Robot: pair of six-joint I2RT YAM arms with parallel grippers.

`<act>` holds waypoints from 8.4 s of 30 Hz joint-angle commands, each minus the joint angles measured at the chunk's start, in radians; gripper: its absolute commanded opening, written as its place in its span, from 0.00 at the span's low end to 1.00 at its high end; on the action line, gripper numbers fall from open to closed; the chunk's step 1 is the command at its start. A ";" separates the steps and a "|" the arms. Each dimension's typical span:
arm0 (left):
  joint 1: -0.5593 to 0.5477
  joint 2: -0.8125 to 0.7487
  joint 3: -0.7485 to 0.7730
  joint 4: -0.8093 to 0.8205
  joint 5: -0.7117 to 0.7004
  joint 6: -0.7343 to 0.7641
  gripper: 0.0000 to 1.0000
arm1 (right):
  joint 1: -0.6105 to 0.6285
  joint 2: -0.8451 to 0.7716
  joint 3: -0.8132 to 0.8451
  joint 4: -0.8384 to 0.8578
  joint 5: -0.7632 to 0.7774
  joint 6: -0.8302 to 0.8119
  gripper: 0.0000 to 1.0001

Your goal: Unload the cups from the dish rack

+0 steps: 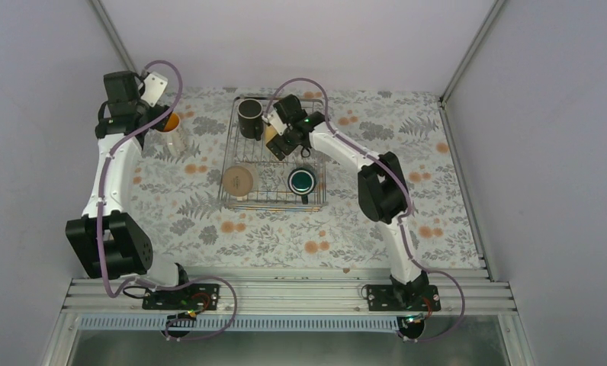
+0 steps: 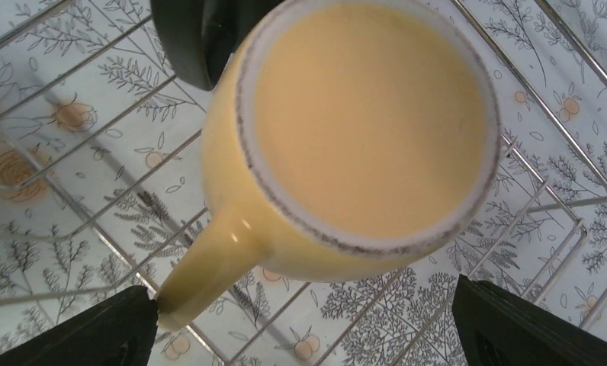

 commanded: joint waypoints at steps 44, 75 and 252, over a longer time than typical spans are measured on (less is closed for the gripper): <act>0.004 -0.131 -0.138 0.016 0.117 -0.015 1.00 | -0.144 0.128 0.265 -0.097 -0.269 -0.085 0.90; 0.000 -0.191 -0.186 0.042 0.312 -0.057 1.00 | -0.178 0.171 0.145 0.064 -0.332 -0.119 0.58; 0.279 0.047 -0.240 -0.357 0.204 0.479 0.02 | -0.135 -0.282 0.011 -0.063 -0.346 -0.164 1.00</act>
